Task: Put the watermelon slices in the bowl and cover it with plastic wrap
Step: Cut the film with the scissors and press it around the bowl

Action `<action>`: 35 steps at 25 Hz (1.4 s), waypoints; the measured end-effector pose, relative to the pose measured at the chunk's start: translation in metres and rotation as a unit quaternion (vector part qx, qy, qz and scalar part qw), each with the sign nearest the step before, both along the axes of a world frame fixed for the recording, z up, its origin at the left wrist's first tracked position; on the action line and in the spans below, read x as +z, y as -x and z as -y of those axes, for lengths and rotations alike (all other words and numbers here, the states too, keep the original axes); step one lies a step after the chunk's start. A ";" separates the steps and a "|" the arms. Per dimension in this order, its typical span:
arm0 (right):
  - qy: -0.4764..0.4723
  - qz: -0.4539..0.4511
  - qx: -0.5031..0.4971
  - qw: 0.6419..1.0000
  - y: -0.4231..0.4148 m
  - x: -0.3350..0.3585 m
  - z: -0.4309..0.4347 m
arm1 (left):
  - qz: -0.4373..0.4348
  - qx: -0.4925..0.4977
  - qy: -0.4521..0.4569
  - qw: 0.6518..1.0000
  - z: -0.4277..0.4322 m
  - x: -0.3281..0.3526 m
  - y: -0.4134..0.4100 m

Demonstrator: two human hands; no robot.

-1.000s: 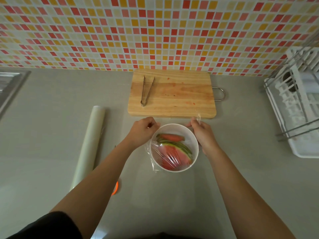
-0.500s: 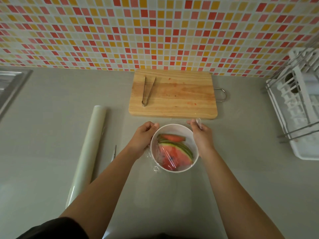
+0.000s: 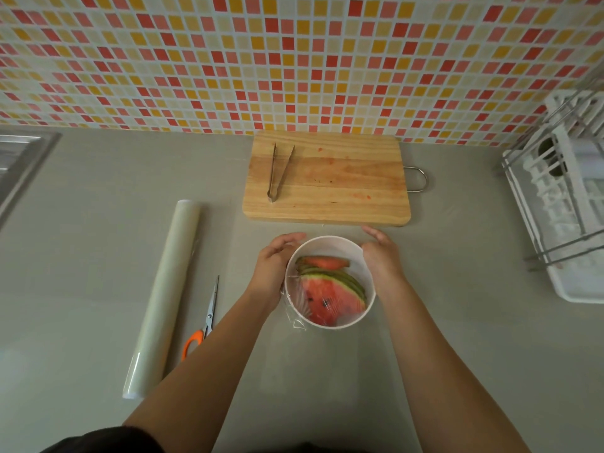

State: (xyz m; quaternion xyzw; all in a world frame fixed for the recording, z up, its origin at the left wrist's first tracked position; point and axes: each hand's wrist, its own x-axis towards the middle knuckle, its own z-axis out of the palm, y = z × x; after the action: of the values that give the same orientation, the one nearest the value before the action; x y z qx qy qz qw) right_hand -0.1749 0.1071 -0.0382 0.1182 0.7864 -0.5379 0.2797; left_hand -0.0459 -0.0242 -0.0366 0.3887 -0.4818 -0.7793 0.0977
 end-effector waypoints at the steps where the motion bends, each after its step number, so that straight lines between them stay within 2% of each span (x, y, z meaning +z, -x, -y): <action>1: 0.003 0.002 0.002 1.000 0.000 -0.002 -0.001 | 0.001 -0.005 0.005 1.000 -0.001 0.001 0.001; 5: 0.007 -0.007 0.008 1.000 0.001 -0.006 -0.002 | 0.011 0.007 0.035 0.999 -0.007 0.003 0.000; 9: -0.027 -0.032 -0.011 0.999 0.003 -0.005 -0.004 | 0.022 0.028 0.071 0.997 -0.009 0.000 0.001; 12: 0.003 -0.041 -0.141 0.989 0.000 -0.005 -0.009 | 0.029 0.038 0.084 0.995 -0.008 -0.001 0.002; 15: 0.010 -0.055 -0.345 0.937 0.001 0.001 -0.016 | 0.028 0.044 0.093 0.994 -0.008 -0.001 0.002; 17: 0.064 -0.163 -0.397 0.901 -0.005 0.013 -0.022 | 0.033 0.041 0.110 0.993 -0.008 0.000 0.002; 18: 0.094 -0.243 -0.357 0.897 -0.012 0.019 -0.025 | 0.035 0.040 0.115 0.992 -0.008 -0.001 0.003; 19: 0.120 -0.327 -0.259 0.901 -0.019 0.021 -0.029 | 0.038 0.041 0.115 0.992 -0.008 -0.001 0.003; 20: 0.144 -0.385 -0.120 0.903 -0.028 0.020 -0.034 | 0.039 0.042 0.114 0.992 -0.008 -0.001 0.003; 22: 0.158 -0.393 0.158 0.892 -0.041 0.015 -0.039 | 0.043 0.043 0.121 0.991 -0.008 -0.002 0.003; 23: 0.149 -0.364 0.242 0.887 -0.043 0.013 -0.039 | 0.048 0.040 0.128 0.990 -0.008 -0.002 0.003; 24: 0.137 -0.342 0.282 0.886 -0.045 0.010 -0.038 | 0.051 0.037 0.134 0.989 -0.008 -0.002 0.002; 26: 0.126 -0.307 0.287 0.899 -0.045 0.005 -0.036 | 0.053 0.039 0.139 0.988 -0.009 -0.004 0.002; 32: 0.183 -0.199 0.182 0.945 -0.047 -0.009 -0.033 | 0.062 0.059 0.136 0.987 -0.010 -0.009 0.004; 35: 0.176 -0.131 0.133 0.967 -0.045 -0.012 -0.030 | 0.071 0.053 0.142 0.986 -0.010 -0.010 0.004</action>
State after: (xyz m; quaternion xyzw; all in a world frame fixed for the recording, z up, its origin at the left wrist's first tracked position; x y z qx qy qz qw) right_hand -0.1296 0.1376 -0.0503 -0.1103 0.7180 -0.6362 0.2598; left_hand -0.0496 -0.0146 -0.0471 0.4499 -0.5718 -0.6673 0.1589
